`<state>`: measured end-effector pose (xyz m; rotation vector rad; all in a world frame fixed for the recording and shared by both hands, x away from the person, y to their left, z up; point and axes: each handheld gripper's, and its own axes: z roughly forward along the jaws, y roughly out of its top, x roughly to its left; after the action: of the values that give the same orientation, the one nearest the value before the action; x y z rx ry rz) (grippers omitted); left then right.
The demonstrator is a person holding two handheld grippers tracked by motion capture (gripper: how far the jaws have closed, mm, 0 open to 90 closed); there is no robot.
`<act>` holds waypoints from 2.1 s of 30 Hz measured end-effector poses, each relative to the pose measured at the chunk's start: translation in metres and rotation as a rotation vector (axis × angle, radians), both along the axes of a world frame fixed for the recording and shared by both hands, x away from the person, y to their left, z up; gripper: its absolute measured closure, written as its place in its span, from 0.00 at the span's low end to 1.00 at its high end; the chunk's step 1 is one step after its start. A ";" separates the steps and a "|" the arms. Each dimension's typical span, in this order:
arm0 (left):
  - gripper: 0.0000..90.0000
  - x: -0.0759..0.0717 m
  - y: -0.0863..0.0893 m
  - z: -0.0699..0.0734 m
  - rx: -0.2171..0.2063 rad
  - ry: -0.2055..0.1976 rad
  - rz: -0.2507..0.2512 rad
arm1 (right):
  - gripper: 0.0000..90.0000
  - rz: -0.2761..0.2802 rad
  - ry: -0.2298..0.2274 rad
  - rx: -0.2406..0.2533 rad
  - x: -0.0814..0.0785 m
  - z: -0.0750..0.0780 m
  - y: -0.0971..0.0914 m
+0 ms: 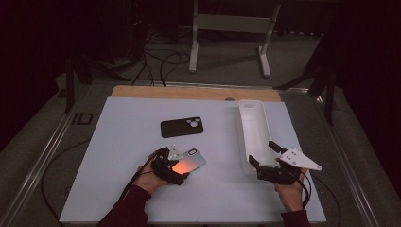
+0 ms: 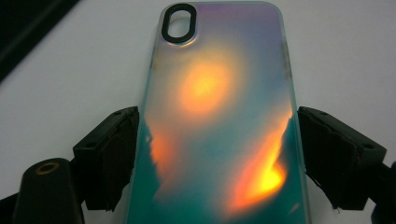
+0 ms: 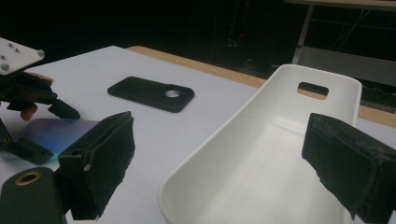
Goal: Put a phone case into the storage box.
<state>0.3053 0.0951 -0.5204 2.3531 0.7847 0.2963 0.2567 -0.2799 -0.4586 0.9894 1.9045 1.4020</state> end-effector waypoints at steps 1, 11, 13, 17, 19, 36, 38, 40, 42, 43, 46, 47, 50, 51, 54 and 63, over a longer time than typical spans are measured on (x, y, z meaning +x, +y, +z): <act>0.19 0.000 0.001 0.001 -0.006 -0.006 0.006 | 0.10 -0.001 0.001 0.000 0.000 0.000 0.000; 0.19 -0.004 0.005 0.016 -0.060 -0.052 0.033 | 0.10 -0.005 0.007 0.000 0.000 0.002 0.000; 0.19 -0.005 0.006 0.020 -0.068 -0.061 0.032 | 0.10 -0.003 0.020 0.005 0.001 0.002 0.000; 0.19 -0.007 0.007 0.027 -0.076 -0.079 0.023 | 0.10 0.002 0.033 0.009 0.001 0.003 -0.001; 0.19 -0.006 0.007 0.031 -0.083 -0.087 0.017 | 0.10 0.004 0.041 0.021 0.002 0.004 0.000; 0.19 0.001 -0.013 0.062 -0.115 -0.169 -0.038 | 0.10 0.019 0.088 0.068 0.004 0.010 0.006; 0.19 0.002 -0.016 0.063 -0.117 -0.170 -0.043 | 0.10 0.017 0.093 0.071 0.004 0.010 0.005; 0.19 0.002 -0.021 0.064 -0.122 -0.176 -0.049 | 0.10 0.017 0.103 0.084 0.005 0.010 0.004; 0.19 0.003 -0.025 0.066 -0.126 -0.182 -0.060 | 0.10 0.015 0.113 0.098 0.006 0.010 0.003; 0.19 0.004 -0.027 0.067 -0.129 -0.183 -0.063 | 0.10 0.015 0.117 0.100 0.006 0.010 0.003; 0.19 0.005 -0.032 0.069 -0.133 -0.185 -0.071 | 0.10 0.016 0.132 0.095 0.007 0.011 0.004; 0.19 0.006 -0.033 0.070 -0.131 -0.188 -0.074 | 0.10 0.015 0.133 0.095 0.007 0.011 0.004; 0.19 0.007 -0.037 0.072 -0.138 -0.194 -0.083 | 0.10 0.015 0.136 0.090 0.007 0.013 0.004; 0.19 0.007 -0.038 0.073 -0.141 -0.198 -0.084 | 0.10 0.020 0.141 0.092 0.008 0.015 0.005; 0.19 0.007 -0.044 0.077 -0.154 -0.208 -0.096 | 0.10 0.039 0.150 0.104 0.010 0.019 0.006; 0.19 0.006 -0.061 0.088 -0.161 -0.232 -0.143 | 0.10 0.078 0.181 0.111 0.018 0.026 0.017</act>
<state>0.3109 0.0339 -0.4319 2.1628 0.5077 0.4195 0.2746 -0.2631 -0.4329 1.1397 2.0328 1.5226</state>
